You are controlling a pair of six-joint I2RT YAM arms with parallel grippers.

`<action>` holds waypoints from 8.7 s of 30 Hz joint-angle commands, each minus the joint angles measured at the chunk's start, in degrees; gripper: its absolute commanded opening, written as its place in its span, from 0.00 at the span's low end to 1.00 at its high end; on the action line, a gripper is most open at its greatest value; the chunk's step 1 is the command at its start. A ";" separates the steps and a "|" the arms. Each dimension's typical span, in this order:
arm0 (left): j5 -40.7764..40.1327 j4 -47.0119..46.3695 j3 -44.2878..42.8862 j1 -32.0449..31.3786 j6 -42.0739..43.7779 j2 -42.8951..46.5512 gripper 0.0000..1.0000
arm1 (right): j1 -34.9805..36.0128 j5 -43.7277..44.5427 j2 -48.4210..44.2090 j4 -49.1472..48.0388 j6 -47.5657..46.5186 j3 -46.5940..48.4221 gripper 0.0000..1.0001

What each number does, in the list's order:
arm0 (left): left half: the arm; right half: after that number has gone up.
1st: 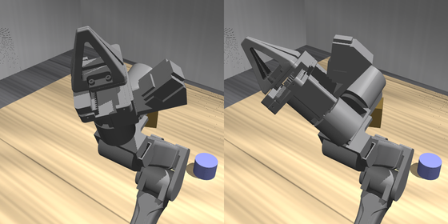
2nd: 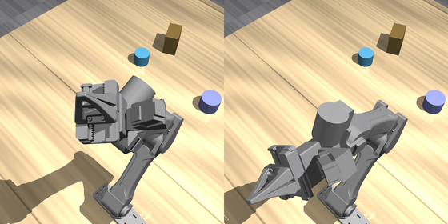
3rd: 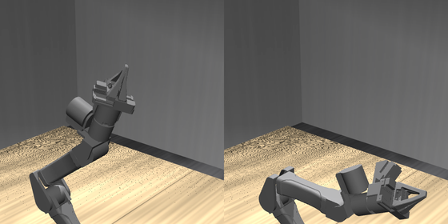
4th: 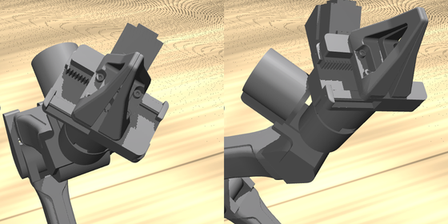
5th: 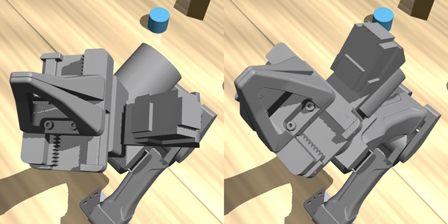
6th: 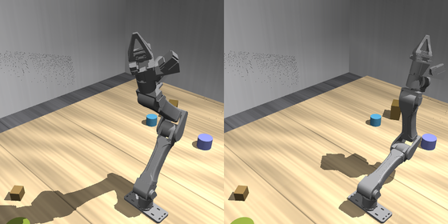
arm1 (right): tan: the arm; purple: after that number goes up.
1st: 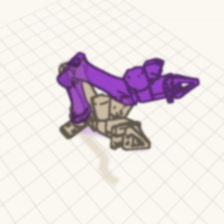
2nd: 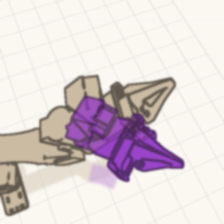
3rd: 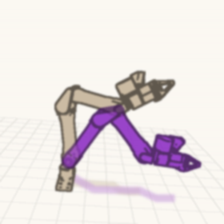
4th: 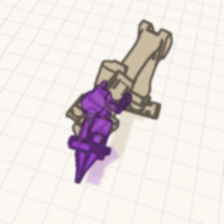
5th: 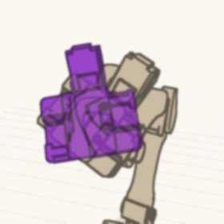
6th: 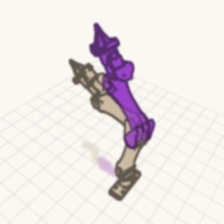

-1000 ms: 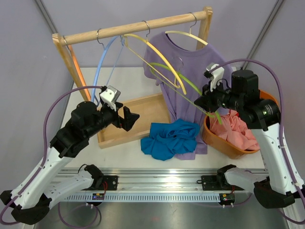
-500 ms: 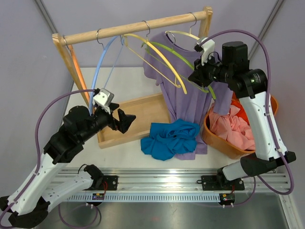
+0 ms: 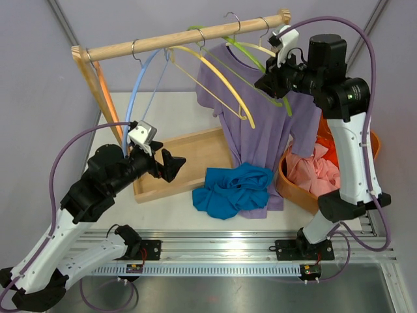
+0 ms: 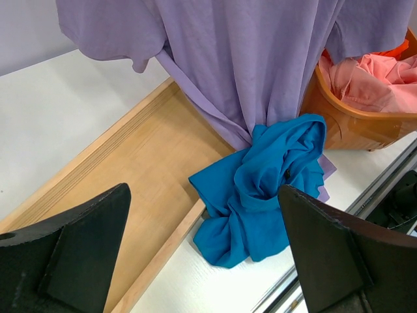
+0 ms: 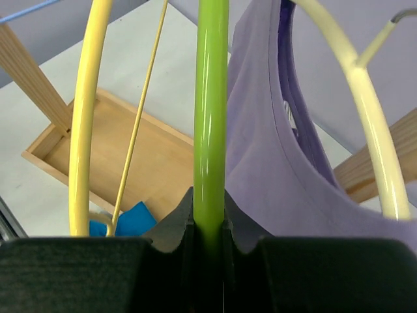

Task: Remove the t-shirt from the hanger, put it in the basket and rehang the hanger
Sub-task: Hang the hanger back to the clothesline with the right arm, then place the tshirt into the basket, then grab a hanger with a tshirt on it with the right arm

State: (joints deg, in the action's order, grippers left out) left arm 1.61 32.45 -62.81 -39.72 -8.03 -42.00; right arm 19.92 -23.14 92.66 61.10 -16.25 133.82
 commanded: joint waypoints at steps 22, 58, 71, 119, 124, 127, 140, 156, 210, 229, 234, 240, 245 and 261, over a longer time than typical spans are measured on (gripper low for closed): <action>12.90 -16.09 8.75 -11.15 7.59 -14.94 0.99 | 2.58 -6.30 2.17 2.27 2.19 -0.93 0.16; 9.89 -22.70 5.16 -22.41 4.78 -22.11 0.00 | -11.22 -26.94 -33.67 17.62 -37.46 -46.79 0.95; 19.40 -13.99 -20.85 -22.68 5.75 -25.31 0.00 | -9.91 -54.44 -35.01 1.67 -20.25 -51.82 0.99; -6.44 0.78 -22.37 -22.50 6.56 -10.75 0.99 | -27.27 32.66 -12.60 -10.92 4.70 -3.21 0.00; -6.79 -0.45 -18.59 -22.59 6.19 -8.02 0.99 | -39.33 11.13 -11.89 -9.25 5.97 -16.29 0.00; -6.88 -0.81 -18.14 -22.59 6.54 -7.57 0.99 | -39.43 2.41 -13.38 -8.63 3.08 -27.35 0.00; -6.70 -3.27 -13.92 -22.59 2.41 -6.08 0.99 | -45.05 5.02 -6.47 -5.65 -2.73 -54.10 0.00; -5.12 -2.65 -15.68 -22.50 2.93 -9.33 0.99 | -45.76 1.43 -8.03 3.75 -14.59 -33.30 0.91; -9.17 -1.95 -11.02 -22.50 -4.89 -9.24 0.99 | -17.11 -14.92 5.69 -10.37 8.93 16.30 0.00; -10.39 -2.04 -9.18 -22.59 -5.41 -7.49 0.99 | -17.46 -15.18 -11.08 -29.55 12.48 -9.07 0.00; -10.57 -2.21 -9.09 -22.50 -5.15 -7.83 0.99 | -18.34 -15.18 -17.67 -26.04 9.58 -16.73 0.00; -10.83 -0.98 -9.62 -22.41 -4.80 -8.19 0.99 | -22.55 -15.18 -25.67 -19.91 9.30 -28.07 0.00; -11.19 -0.81 -8.74 -22.41 -5.06 -7.66 0.99 | -27.56 -17.20 -31.48 -10.93 8.87 -35.37 0.00; -11.63 0.95 -6.37 -22.33 -6.47 -5.29 0.99 | -27.83 -24.76 -42.92 15.01 11.76 -50.58 0.00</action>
State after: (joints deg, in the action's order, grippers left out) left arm -8.58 34.63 -69.91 -62.28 -13.61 -48.73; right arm -7.90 -42.06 50.78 74.35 -7.01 83.53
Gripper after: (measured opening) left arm 0.985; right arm 0.251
